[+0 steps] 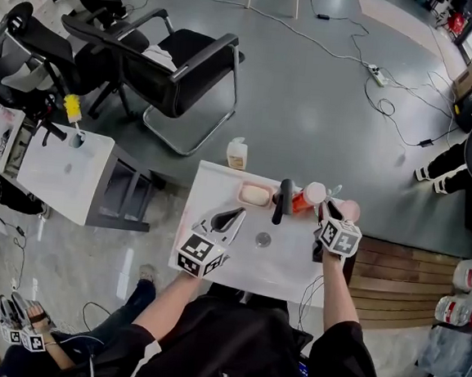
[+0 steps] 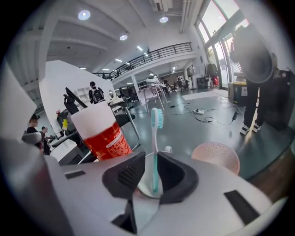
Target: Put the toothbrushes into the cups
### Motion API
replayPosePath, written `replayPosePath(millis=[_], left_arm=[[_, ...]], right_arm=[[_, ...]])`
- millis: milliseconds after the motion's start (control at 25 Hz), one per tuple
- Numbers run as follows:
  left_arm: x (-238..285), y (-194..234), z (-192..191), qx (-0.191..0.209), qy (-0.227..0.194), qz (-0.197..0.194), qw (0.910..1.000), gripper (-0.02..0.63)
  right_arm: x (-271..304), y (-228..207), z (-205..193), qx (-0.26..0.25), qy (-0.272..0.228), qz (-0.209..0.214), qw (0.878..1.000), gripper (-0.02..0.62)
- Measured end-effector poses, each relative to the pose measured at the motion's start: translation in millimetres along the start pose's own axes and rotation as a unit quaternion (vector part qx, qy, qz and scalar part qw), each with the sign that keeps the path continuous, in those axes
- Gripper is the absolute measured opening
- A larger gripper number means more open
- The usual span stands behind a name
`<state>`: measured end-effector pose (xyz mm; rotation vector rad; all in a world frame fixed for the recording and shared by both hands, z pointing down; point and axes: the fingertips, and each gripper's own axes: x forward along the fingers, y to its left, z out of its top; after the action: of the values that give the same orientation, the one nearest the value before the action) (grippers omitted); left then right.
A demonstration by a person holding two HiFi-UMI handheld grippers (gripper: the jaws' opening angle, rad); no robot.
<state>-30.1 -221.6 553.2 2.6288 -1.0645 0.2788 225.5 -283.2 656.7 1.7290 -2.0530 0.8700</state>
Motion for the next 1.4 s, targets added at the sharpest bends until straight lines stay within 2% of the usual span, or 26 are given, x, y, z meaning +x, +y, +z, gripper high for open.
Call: replayPosePath(millis=[200,320,400,760,1160,1400], left_arm=[[4.8,-4.4,1.9,0.004,-0.002,-0.008,1.0000,0.000],[7.0,-8.4,5.9,0.008,-0.006,-0.013,0.9999,0.000],[7.4,-11.0,8.9,0.010,-0.009,-0.015,0.9998,0.000],[-11.6,-0.4,17.7,0.018,-0.020,0.001,0.9996,0.000],[-36.4,2.0,12.2,0.018,-0.024,0.024,0.9993,0.000],[-73.6,28.3,-0.1,0.010,-0.023,0.064,0.9976,0.000]], right_arm=[[-13.3,5.7,13.0,0.003,-0.034,0.006,0.999,0.087],[-29.2,13.6,23.3,-0.001,-0.066,0.015,0.998,0.047],[-42.4,24.1,27.3,-0.011,-0.084,0.028,0.996,0.007],[-94.9,86.4,28.7,-0.074,-0.156,0.064,0.983,0.005],[-109.3,144.7,13.8,-0.100,-0.155,0.126,0.975,0.005],[-93.0,208.6,-4.6,-0.110,-0.131,0.191,0.967,0.005]])
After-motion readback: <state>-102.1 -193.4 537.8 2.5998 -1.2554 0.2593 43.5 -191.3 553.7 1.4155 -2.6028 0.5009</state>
